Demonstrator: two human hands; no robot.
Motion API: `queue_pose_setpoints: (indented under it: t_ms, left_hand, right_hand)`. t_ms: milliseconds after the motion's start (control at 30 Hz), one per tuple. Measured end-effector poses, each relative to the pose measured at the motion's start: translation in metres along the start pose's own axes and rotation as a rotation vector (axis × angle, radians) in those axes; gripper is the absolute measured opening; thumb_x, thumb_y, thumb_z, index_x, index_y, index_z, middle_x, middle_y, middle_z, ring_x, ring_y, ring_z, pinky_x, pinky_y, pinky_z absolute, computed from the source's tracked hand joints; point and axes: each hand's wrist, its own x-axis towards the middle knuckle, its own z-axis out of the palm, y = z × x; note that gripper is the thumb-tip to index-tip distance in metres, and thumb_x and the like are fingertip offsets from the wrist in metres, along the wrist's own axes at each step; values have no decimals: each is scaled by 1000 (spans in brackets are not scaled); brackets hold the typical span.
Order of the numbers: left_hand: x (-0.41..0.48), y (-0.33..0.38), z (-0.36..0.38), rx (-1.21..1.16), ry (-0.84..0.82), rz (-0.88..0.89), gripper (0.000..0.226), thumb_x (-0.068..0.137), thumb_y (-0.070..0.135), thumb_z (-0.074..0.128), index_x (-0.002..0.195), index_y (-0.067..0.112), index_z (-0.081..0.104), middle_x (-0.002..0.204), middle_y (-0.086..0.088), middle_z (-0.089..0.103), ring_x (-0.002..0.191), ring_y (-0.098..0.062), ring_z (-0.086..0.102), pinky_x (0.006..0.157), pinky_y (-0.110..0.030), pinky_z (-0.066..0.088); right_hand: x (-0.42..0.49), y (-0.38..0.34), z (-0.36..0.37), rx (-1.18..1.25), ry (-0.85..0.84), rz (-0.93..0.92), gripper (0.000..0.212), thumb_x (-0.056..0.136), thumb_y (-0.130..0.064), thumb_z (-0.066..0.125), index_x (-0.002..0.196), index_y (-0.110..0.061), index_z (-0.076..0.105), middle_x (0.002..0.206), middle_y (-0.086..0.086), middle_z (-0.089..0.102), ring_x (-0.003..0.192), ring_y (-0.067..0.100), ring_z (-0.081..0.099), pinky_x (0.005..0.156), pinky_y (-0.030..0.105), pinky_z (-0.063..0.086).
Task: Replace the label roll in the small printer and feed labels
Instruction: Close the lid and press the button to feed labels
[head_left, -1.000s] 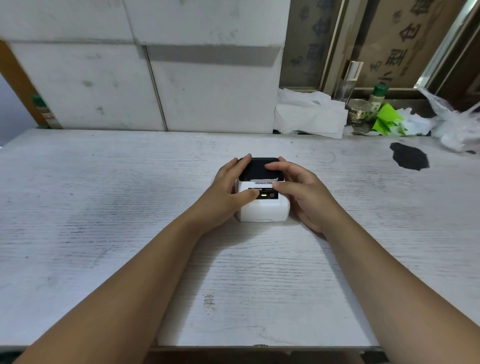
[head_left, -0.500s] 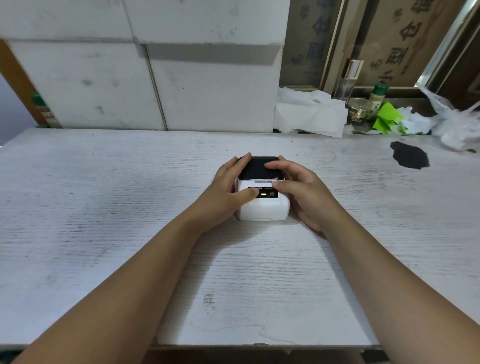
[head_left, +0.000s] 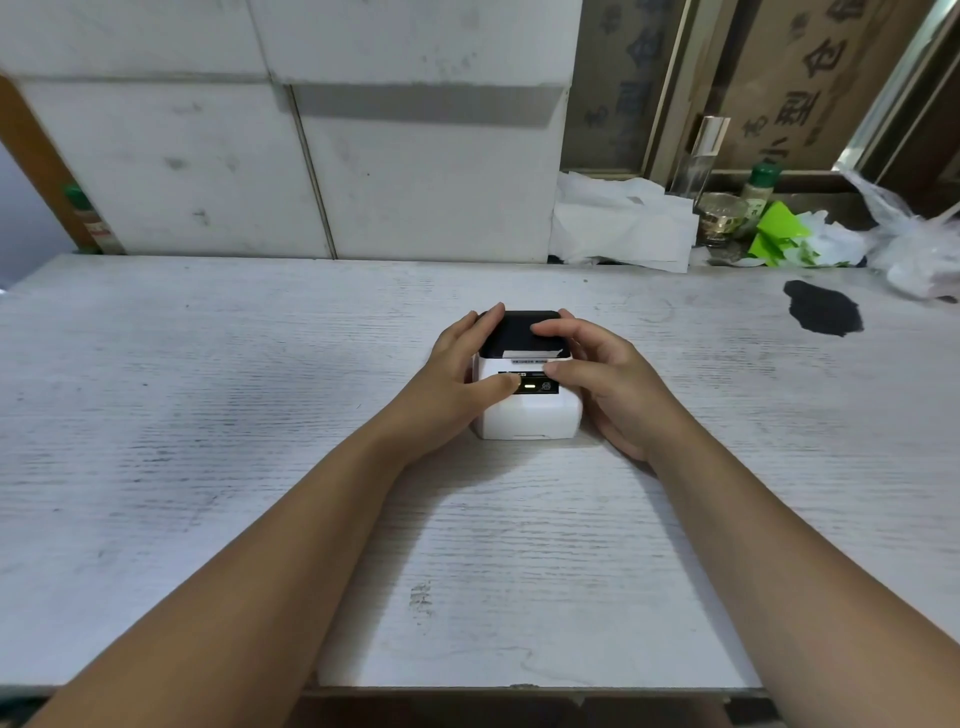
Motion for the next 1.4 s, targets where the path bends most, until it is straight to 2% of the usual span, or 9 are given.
queue_pose_setpoints:
  t_ms: [167,333,500,667,900,1000,1133,1300,1400]
  left_hand:
    - [0,-1,-1,6,3,7,68,88,27,58,145,41,23,156,9,13,142,0,11,116,-38,21]
    - [0,-1,-1,5,3,2,69,86,29,58,144,42,24,156,10,14,142,0,11,116,-38,21]
    - [0,0,-1,15,-2,0,68,89,28,58,145,42,22,156,11,13,141,0,11,116,-36,21]
    - [0,1,-1,8,-1,0,68,89,27,58,145,41,23,156,10,13,142,1,10,117,-37,20]
    - [-1,3,0,1,8,-5,72,81,35,57,145,40,23,156,9,15,142,0,9,117,-38,20]
    - [-1,3,-1,10,3,-1,68,89,27,58,145,39,22,156,9,14,142,0,8,117,-38,19]
    - [-1,4,-1,18,4,0,67,90,24,57,145,40,22,156,9,14,142,0,9,117,-38,19]
    - [-2,3,-1,17,2,3,67,89,27,57,144,41,22,156,9,14,142,-1,9,117,-38,20]
    - [-2,3,-2,9,-1,-1,68,88,28,57,144,42,22,156,10,14,142,0,9,117,-38,20]
  right_hand:
    - [0,0,1,-1,-6,0,39,80,4,59,101,-27,69,158,3,25,138,2,33,113,36,36]
    - [0,0,0,-23,-14,-11,42,83,8,55,100,-27,69,159,3,24,127,-3,39,109,32,39]
    - [1,0,0,-57,-39,-18,40,68,-5,62,98,-29,70,158,2,23,125,-10,38,106,28,39]
    - [2,2,-2,-117,-70,-7,43,64,-11,66,98,-36,72,159,-1,21,145,2,22,117,40,32]
    - [2,4,-3,-168,-87,0,45,63,-15,68,101,-39,71,160,-3,17,145,3,21,116,42,32]
    - [2,2,-3,-161,-99,-1,45,63,-13,67,100,-38,71,160,-4,17,144,5,27,113,41,37]
    - [0,0,-2,-179,-97,-6,45,65,-11,65,102,-36,70,160,-3,18,140,-4,25,111,35,39]
    - [4,4,-5,-177,-105,-4,45,64,-14,67,102,-38,71,160,-4,17,145,6,24,115,43,34]
    - [6,6,-7,-177,-110,1,47,64,-15,69,105,-38,71,160,-4,15,146,6,20,116,43,31]
